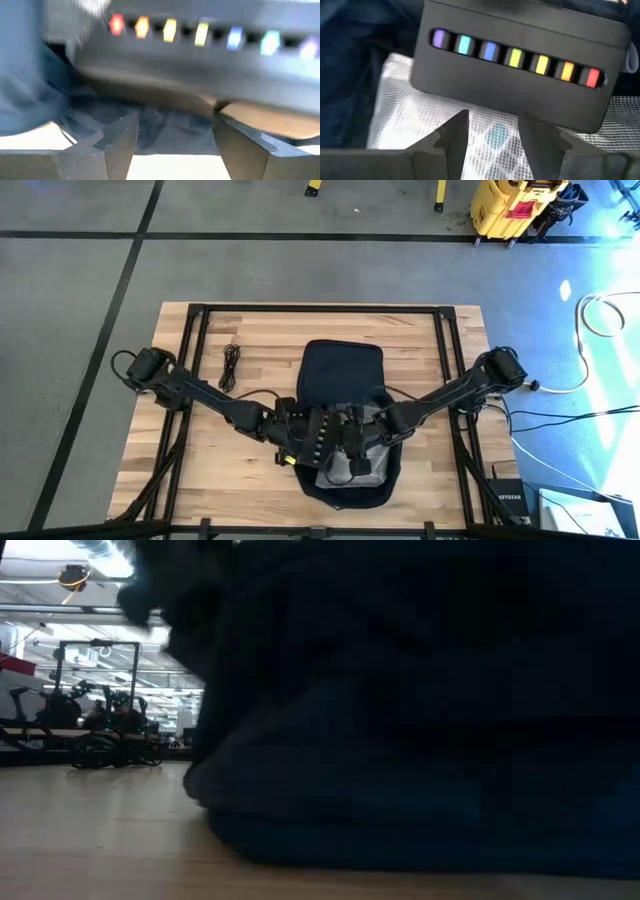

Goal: Unpack backpack
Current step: Remove the black medicine organizer from the black backpack

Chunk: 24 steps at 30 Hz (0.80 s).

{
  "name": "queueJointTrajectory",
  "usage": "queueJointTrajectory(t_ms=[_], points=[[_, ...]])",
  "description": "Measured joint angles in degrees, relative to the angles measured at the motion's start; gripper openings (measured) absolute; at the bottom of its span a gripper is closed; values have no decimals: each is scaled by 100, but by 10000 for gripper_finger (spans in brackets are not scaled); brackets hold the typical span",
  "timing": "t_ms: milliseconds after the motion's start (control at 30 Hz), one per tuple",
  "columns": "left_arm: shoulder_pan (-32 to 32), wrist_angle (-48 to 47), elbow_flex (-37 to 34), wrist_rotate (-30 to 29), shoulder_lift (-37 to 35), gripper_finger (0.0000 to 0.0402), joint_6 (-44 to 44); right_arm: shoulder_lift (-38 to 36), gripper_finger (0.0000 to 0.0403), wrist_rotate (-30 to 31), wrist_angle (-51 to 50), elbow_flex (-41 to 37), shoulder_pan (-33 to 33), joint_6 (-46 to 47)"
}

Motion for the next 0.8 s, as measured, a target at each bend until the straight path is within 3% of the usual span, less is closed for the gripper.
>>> queueJointTrajectory(t_ms=[333, 533, 733, 800], points=[[2, 300, 36, 16, -140, 237, 239, 137, 154, -158, 136, -72, 85, 481], [0, 514, -1, 60, -25, 237, 483, -2, 154, -910, 2818, -1241, 63, 953], [0, 596, -265, 83, -1, 237, 494, -3, 154, -782, 5116, -2167, 37, 1896], [0, 698, -330, 88, -1, 237, 511, -4, 154, -723, 5356, -2291, 37, 2281]])
